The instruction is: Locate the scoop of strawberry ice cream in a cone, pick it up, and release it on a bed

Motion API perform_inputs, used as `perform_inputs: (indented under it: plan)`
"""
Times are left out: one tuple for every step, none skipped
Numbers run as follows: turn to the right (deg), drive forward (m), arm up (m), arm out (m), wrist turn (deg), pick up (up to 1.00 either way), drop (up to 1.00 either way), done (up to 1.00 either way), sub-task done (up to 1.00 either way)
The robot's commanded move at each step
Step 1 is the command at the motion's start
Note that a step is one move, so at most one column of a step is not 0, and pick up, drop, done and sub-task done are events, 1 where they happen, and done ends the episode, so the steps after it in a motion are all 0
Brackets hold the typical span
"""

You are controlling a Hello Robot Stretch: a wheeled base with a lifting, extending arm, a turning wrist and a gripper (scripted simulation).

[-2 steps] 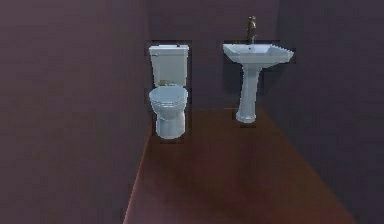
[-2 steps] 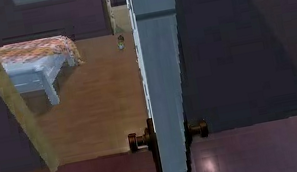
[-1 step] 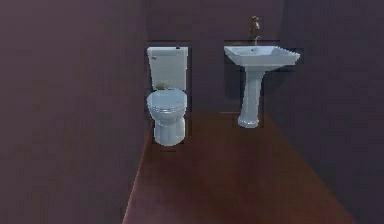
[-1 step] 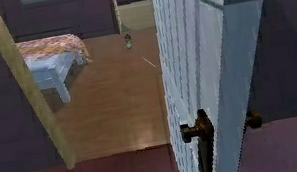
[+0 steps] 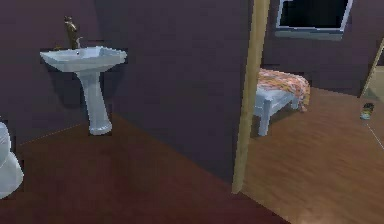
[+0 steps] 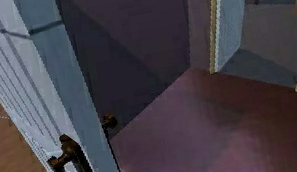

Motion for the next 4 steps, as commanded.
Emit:
perform_inputs:
  plan:
    - [9.0, 0.00, 0.00, 0.00, 0.0, 0.00, 0.00, 0.00, 0.00]
    - [0.0, 0.35, 0.00, 0.00, 0.0, 0.00, 0.00, 0.00, 0.00]
    - [39.0, 0.00, 0.00, 0.00, 0.0, 0.00, 0.00, 0.00, 0.00]
    - [0.0, 1.00, 0.00, 0.00, 0.0, 0.00, 0.00, 0.00, 0.00]
